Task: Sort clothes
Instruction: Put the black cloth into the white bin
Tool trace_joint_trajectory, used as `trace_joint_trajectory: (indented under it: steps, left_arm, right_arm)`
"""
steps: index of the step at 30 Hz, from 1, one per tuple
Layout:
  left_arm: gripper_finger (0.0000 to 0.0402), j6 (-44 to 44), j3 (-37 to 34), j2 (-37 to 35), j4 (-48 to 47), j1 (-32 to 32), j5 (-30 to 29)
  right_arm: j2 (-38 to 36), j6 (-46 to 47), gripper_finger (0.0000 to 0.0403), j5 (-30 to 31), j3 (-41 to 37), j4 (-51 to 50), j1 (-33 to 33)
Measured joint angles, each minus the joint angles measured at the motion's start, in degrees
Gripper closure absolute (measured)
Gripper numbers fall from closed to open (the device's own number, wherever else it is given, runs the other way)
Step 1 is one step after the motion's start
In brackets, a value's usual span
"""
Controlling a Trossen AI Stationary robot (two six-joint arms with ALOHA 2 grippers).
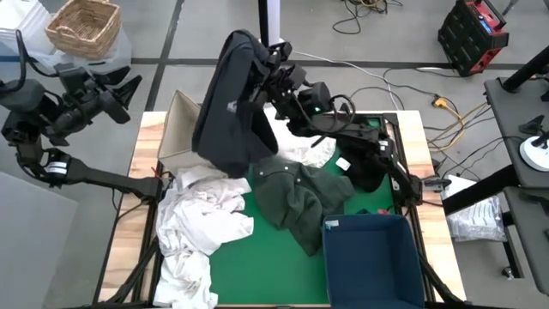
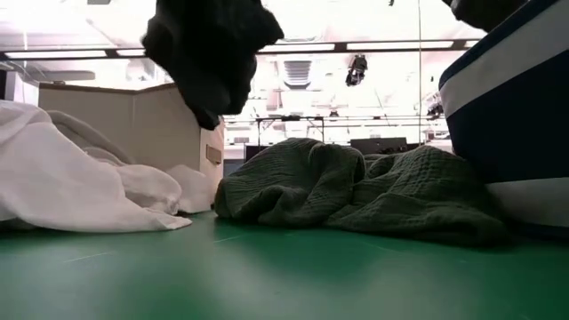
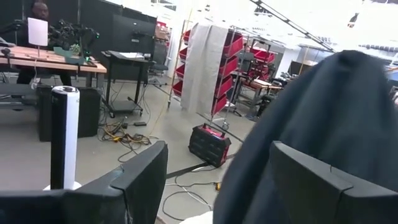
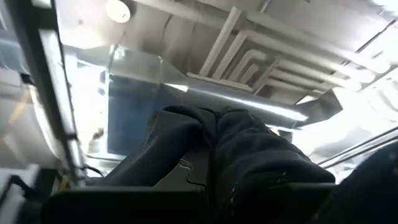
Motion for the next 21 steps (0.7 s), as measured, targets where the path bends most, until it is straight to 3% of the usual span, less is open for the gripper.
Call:
trace_joint_trajectory:
  steps: [8,17,21]
  left_arm:
    - [0.0143,2.5,0.0,0.1,0.0,0.0,-1.1]
    - [0.0143,3.1,0.0,0.1,0.0,0.0,-1.5]
    - [0.0143,3.6,0.0,0.1,0.0,0.0,-1.5]
  right_arm:
    - [3.7,-5.2,0.0390,-0.2,0.0,-2.5,-3.3]
    - [8.1,5.1,0.0390,1.5,0.1,-9.8,-5.1]
    - [9.0,8.9,0.0390,2.6,0.1,-18.6,-5.2]
